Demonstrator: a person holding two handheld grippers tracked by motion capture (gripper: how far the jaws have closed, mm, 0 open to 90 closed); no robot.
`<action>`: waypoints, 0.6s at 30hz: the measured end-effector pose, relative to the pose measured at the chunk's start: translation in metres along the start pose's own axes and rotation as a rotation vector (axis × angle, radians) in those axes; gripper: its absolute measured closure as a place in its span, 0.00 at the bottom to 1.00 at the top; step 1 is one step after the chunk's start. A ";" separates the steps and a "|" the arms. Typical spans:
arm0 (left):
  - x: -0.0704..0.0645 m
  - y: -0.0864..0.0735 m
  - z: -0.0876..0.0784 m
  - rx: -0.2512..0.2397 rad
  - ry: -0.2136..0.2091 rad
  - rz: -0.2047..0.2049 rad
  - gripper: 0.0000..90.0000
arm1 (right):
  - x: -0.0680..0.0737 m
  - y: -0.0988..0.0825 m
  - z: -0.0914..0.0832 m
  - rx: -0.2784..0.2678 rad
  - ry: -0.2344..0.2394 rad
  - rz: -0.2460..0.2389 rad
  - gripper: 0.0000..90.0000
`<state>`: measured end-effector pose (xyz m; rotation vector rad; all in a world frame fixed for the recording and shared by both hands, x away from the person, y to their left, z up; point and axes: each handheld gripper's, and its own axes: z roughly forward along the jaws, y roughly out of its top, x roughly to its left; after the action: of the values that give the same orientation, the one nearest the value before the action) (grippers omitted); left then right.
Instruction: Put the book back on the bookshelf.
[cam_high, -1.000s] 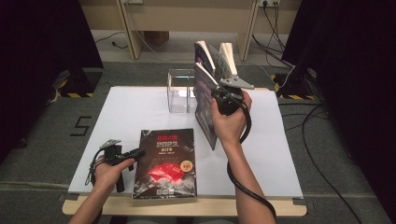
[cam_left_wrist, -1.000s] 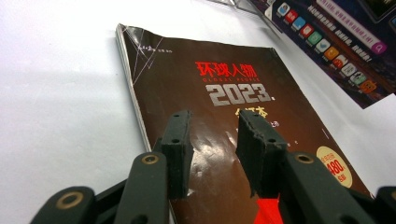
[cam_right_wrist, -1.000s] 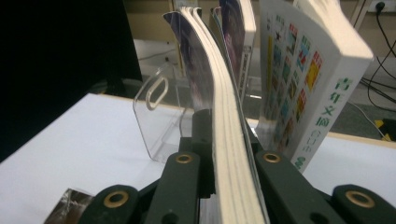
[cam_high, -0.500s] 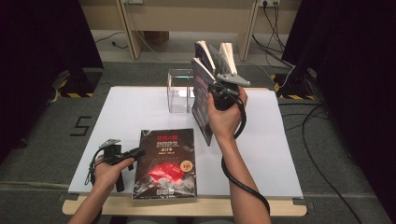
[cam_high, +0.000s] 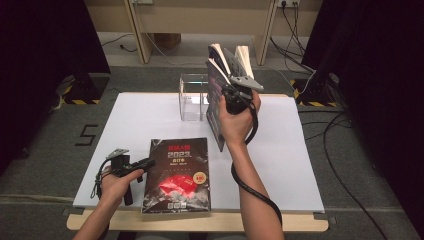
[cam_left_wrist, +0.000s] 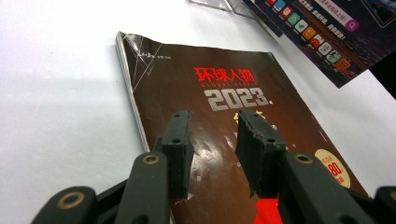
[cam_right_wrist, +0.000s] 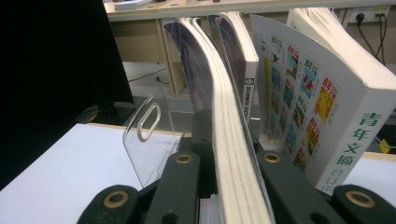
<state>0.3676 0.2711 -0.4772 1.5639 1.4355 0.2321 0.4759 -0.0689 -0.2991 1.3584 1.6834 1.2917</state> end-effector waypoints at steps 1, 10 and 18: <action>0.000 0.000 0.000 0.000 0.000 0.000 0.72 | 0.000 0.000 0.001 -0.003 0.001 0.007 0.93; 0.000 0.001 -0.001 -0.015 -0.002 -0.009 0.72 | 0.004 0.006 0.011 -0.004 -0.009 0.019 0.93; 0.001 0.002 -0.003 -0.019 0.001 -0.003 0.72 | 0.007 0.008 0.020 -0.010 -0.018 0.020 0.93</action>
<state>0.3675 0.2739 -0.4751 1.5459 1.4325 0.2441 0.4945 -0.0565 -0.2973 1.3801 1.6536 1.2932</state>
